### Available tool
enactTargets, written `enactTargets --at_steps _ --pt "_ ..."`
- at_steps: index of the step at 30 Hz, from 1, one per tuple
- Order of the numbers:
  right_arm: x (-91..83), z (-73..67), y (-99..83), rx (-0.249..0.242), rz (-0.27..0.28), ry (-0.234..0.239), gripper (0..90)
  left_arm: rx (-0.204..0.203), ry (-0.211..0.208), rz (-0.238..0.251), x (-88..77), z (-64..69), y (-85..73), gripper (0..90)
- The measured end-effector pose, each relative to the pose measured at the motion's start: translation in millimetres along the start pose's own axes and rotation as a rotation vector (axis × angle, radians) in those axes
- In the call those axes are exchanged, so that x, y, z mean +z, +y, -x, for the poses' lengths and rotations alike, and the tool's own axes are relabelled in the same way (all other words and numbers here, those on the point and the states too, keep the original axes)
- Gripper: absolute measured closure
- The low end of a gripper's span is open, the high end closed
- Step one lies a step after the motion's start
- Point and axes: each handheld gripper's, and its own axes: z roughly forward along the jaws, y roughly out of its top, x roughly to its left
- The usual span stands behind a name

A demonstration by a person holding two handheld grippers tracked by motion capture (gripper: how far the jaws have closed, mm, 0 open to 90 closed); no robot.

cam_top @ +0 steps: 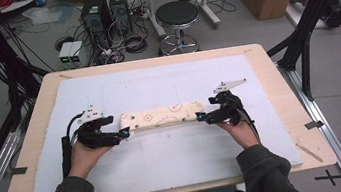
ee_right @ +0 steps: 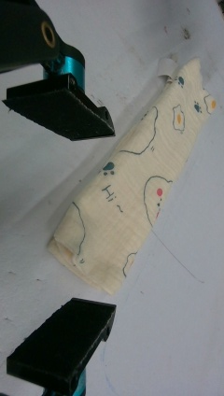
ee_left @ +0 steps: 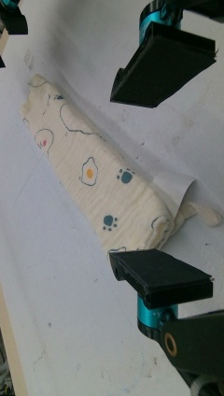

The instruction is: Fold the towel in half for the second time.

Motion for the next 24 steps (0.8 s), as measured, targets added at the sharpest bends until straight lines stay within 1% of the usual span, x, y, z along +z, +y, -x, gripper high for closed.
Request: enactTargets --at_steps 1,6,7,9,11,12,13,18,20,24 --pt "-1.1 -0.3 0.1 -0.002 -0.001 0.002 12.2 -0.005 0.002 0.002 -0.3 0.3 -0.5 19.9" --pt "-4.8 -1.8 0.0 -0.008 0.008 0.002 12.2 0.002 0.005 0.001 -3.9 0.1 -1.9 20.1" --pt "-5.5 -2.1 -0.1 -0.011 0.007 0.002 12.2 -0.003 0.005 0.002 -4.8 0.4 -2.4 20.1" --pt "-7.0 -2.8 -0.4 -0.010 0.006 0.002 12.2 0.002 0.009 -0.001 -7.0 0.0 -3.0 20.1" --pt "-9.4 -3.6 -0.9 -0.017 0.010 0.001 12.2 -0.005 0.012 0.005 -8.9 0.1 -4.4 20.1" --pt "-10.7 -3.9 -1.4 -0.019 0.011 0.001 12.2 0.001 0.014 0.002 -10.0 -0.3 -4.8 20.1" --pt "-11.9 -4.0 -1.9 -0.020 0.014 0.001 12.2 -0.002 0.016 0.002 -11.1 0.0 -5.5 20.1" --pt "-16.5 -4.3 -5.2 -0.024 0.018 -0.004 12.2 -0.005 0.018 0.009 -16.6 1.0 -7.1 20.1" --pt "-18.2 -4.6 -6.5 -0.016 0.014 -0.004 12.2 -0.005 0.017 0.014 -18.7 1.5 -7.6 20.1" --pt "-20.0 -6.0 -8.1 -0.022 0.015 -0.005 12.2 0.004 0.015 0.012 -21.4 3.2 -8.5 20.1"
